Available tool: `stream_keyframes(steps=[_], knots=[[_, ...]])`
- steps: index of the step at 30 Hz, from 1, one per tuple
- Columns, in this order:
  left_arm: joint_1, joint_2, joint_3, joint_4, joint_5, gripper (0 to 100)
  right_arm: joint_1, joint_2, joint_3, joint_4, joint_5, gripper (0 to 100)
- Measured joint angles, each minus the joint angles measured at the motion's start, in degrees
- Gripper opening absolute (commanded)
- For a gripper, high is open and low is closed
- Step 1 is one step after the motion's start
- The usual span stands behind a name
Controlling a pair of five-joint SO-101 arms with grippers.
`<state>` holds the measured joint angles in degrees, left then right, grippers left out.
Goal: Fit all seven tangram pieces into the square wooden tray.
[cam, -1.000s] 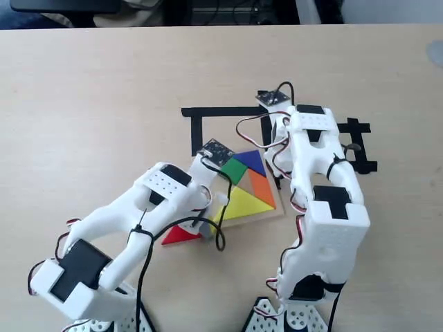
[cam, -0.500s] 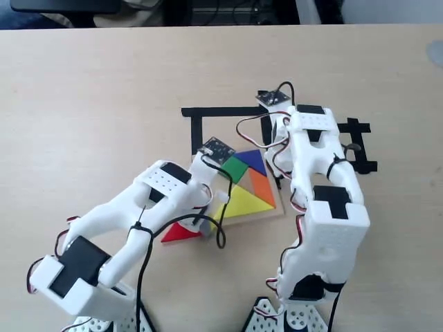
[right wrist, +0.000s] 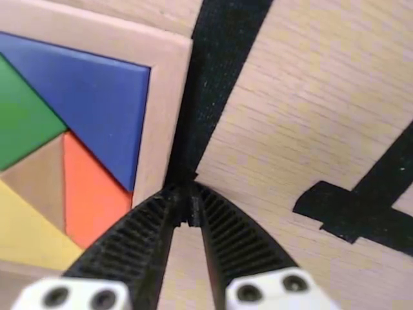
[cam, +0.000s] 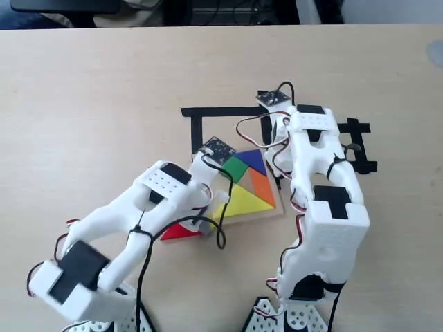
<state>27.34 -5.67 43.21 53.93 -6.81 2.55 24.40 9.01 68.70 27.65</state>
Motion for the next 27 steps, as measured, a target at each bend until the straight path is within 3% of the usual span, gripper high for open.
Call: stream_keyframes(steps=[7, 16, 22, 27], knots=[[0.09, -11.96, 1.58, -0.18, -0.44, 3, -0.09, 0.09, 0.00, 0.00, 0.00, 1.1], [0.35, -12.66, 1.93, 1.58, -0.62, 3, -0.09, 0.09, 0.00, 0.00, 0.00, 1.1], [-0.26, -13.19, 2.81, 9.85, -0.53, 3, -0.09, 0.09, 0.00, 0.00, 0.00, 1.1], [-2.37, -13.19, 8.62, 9.93, -5.54, 7, -0.09, 0.09, 0.00, 0.00, 0.00, 1.1]])
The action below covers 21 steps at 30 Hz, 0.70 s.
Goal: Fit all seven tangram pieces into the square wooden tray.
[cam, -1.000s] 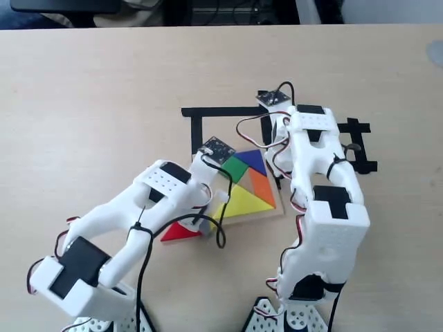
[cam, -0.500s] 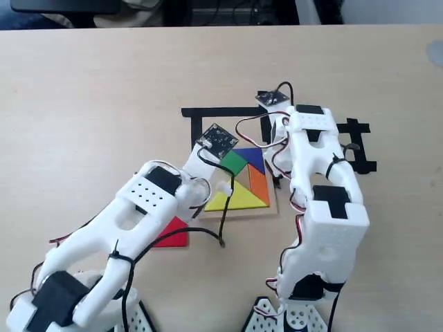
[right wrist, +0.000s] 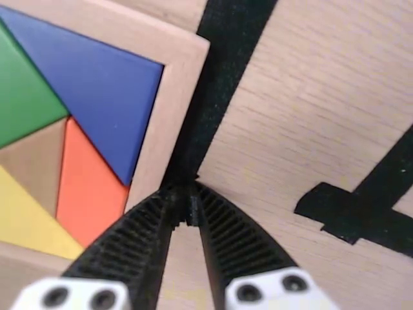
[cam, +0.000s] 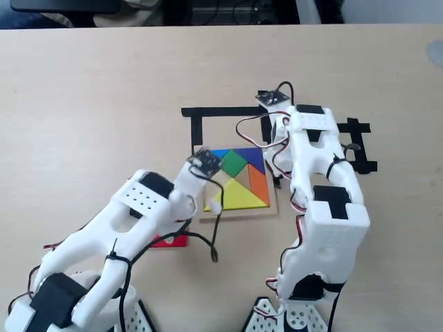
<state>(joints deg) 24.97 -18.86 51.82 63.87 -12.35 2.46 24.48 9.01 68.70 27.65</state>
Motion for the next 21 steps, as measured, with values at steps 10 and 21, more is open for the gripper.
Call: stream_keyframes(steps=[10, 21], knots=[[0.53, -8.35, 9.49, -7.47, 0.70, 21, 0.00, 0.00, 0.00, 0.00, 0.00, 1.1], [2.37, -23.38, 14.07, -6.77, 12.22, 25, 0.00, 0.00, 0.00, 0.00, 0.00, 1.1]])
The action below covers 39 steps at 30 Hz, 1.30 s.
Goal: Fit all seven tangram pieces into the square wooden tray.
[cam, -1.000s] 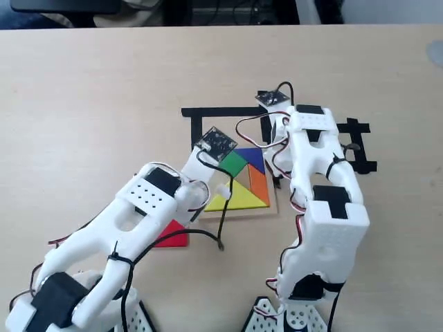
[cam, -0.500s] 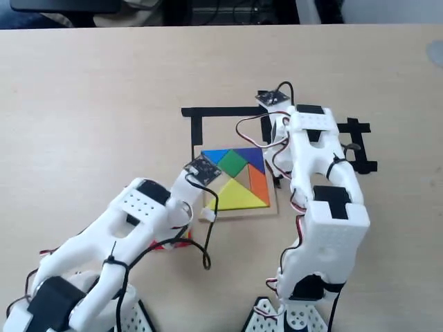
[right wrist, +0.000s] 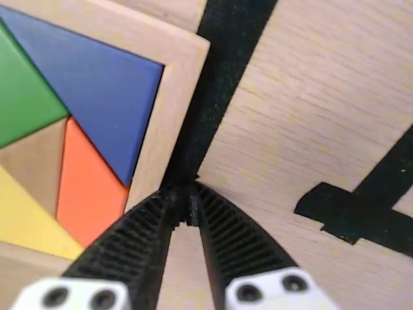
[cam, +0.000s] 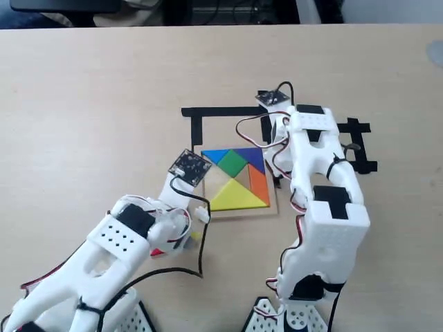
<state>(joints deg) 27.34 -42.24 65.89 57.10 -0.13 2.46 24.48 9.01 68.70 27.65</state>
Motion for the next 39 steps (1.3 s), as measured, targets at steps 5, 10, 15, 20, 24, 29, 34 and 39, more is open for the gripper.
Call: stream_keyframes(steps=[5, 10, 15, 20, 24, 29, 34, 39], knots=[[0.09, 9.58, -0.79, -1.76, 1.49, 25, 0.00, 0.00, 0.00, 0.00, 0.00, 1.1], [0.18, 20.31, -5.36, -3.96, 4.92, 25, 0.00, 0.00, 0.00, 0.00, 0.00, 1.1], [0.18, 21.80, -6.59, -4.04, 5.54, 25, 0.00, 0.00, 0.00, 0.00, 0.00, 1.1], [0.00, 20.66, -6.51, -4.04, 5.54, 25, 0.00, 0.00, 0.00, 0.00, 0.00, 1.1], [-0.09, 19.52, -6.51, -4.04, 3.34, 25, 0.00, 0.00, 0.00, 0.00, 0.00, 1.1], [-4.13, 23.21, -8.62, -6.42, 2.90, 25, 0.00, 0.00, 0.00, 0.00, 0.00, 1.1], [-5.36, 30.86, -15.38, -4.66, 2.99, 24, 0.00, 0.00, 0.00, 0.00, 0.00, 1.1], [-5.89, 34.46, -18.90, -3.52, 2.81, 24, 0.00, 0.00, 0.00, 0.00, 0.53, 1.1]])
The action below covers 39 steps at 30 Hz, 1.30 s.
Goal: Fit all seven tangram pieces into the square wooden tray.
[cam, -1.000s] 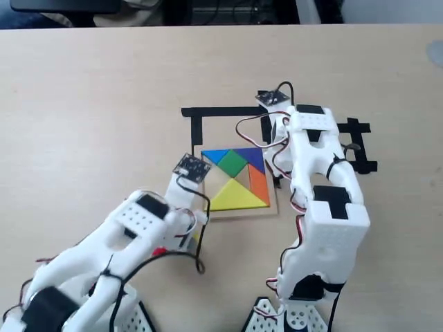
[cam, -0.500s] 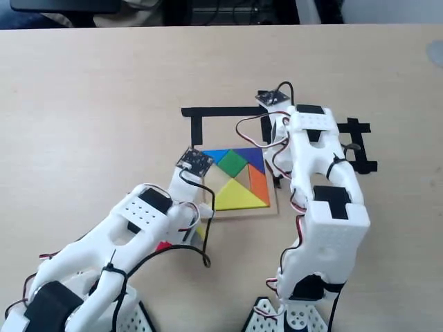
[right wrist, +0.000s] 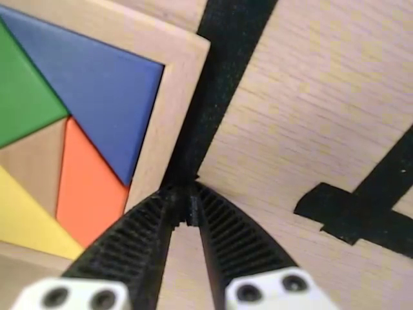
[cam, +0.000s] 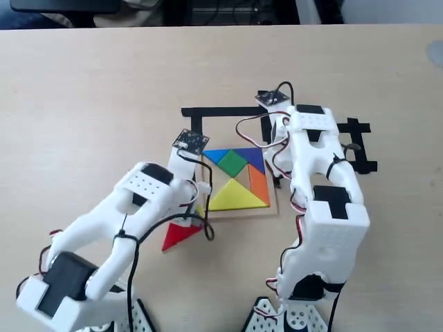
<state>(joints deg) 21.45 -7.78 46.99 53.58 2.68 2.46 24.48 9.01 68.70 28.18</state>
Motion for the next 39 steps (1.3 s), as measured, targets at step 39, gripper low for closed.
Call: stream_keyframes(steps=[39], knots=[[-10.73, 1.14, -1.58, 1.76, 19.69, 25, 0.00, 0.00, 0.00, 0.00, 0.53, 1.1]])
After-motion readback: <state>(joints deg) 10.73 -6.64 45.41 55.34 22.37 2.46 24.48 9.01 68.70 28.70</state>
